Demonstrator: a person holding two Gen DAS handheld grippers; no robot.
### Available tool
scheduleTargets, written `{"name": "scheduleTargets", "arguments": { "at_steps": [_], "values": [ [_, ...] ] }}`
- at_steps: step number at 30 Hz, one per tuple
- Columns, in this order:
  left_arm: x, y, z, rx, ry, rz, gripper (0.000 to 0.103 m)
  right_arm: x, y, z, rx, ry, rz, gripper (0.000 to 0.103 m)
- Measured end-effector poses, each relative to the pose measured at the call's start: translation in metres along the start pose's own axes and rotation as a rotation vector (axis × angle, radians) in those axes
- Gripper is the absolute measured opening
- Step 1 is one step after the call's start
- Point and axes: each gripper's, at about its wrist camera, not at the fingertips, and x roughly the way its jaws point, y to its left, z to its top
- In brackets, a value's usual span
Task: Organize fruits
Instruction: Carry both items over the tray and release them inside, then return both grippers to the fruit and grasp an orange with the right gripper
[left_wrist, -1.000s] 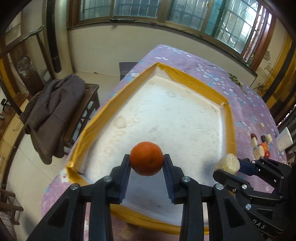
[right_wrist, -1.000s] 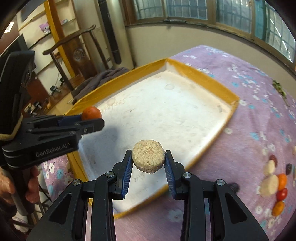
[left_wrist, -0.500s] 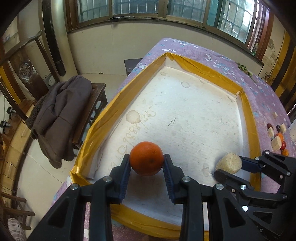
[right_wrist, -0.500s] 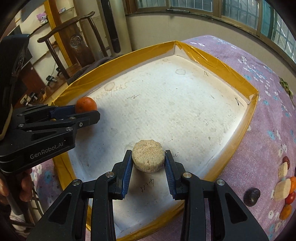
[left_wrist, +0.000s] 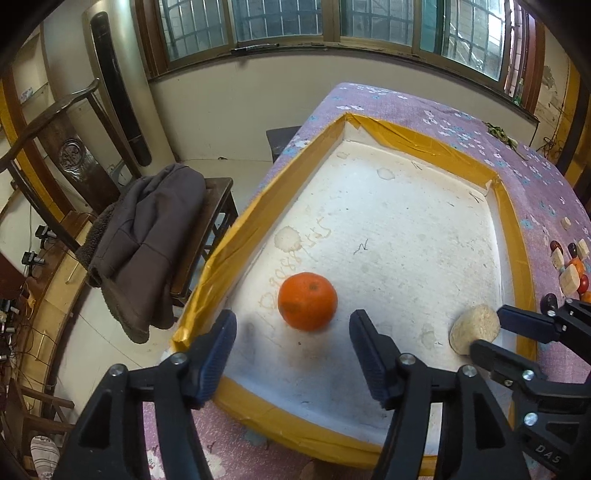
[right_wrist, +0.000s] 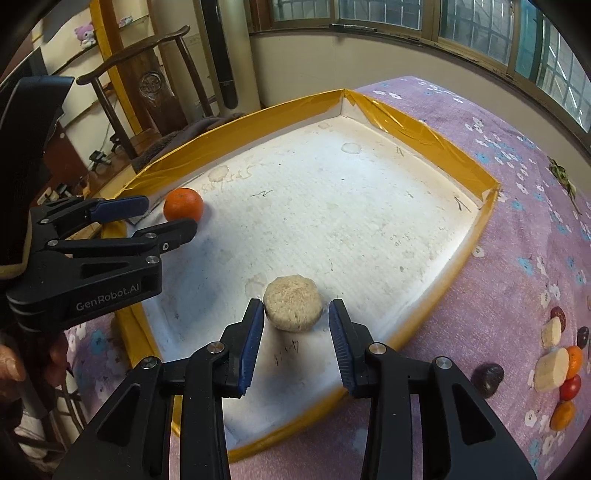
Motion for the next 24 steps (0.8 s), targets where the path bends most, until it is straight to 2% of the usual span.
{"name": "scheduleTargets", "arguments": {
  "at_steps": [2,4,11,20,24],
  "values": [
    [-0.004,-0.001,0.0,-0.007,-0.007,0.01,0.071,-0.01,-0.002,-0.003,0.002,-0.022,-0.003,0.036],
    [-0.008,-0.002,-0.001,-0.017,-0.019,0.025,0.077,-0.022,-0.006,-0.008,0.01,-0.044,-0.013,0.041],
    [-0.025,-0.024,0.003,-0.012,-0.066,0.039,0.084,-0.053,-0.037,-0.032,0.085,-0.079,-0.052,0.044],
    [-0.047,-0.098,0.01,0.075,-0.115,-0.045,0.091,-0.092,-0.091,-0.071,0.199,-0.117,-0.161,0.056],
    [-0.053,-0.139,0.008,0.129,-0.114,-0.098,0.093,-0.11,-0.116,-0.091,0.263,-0.128,-0.198,0.057]
  ]
}}
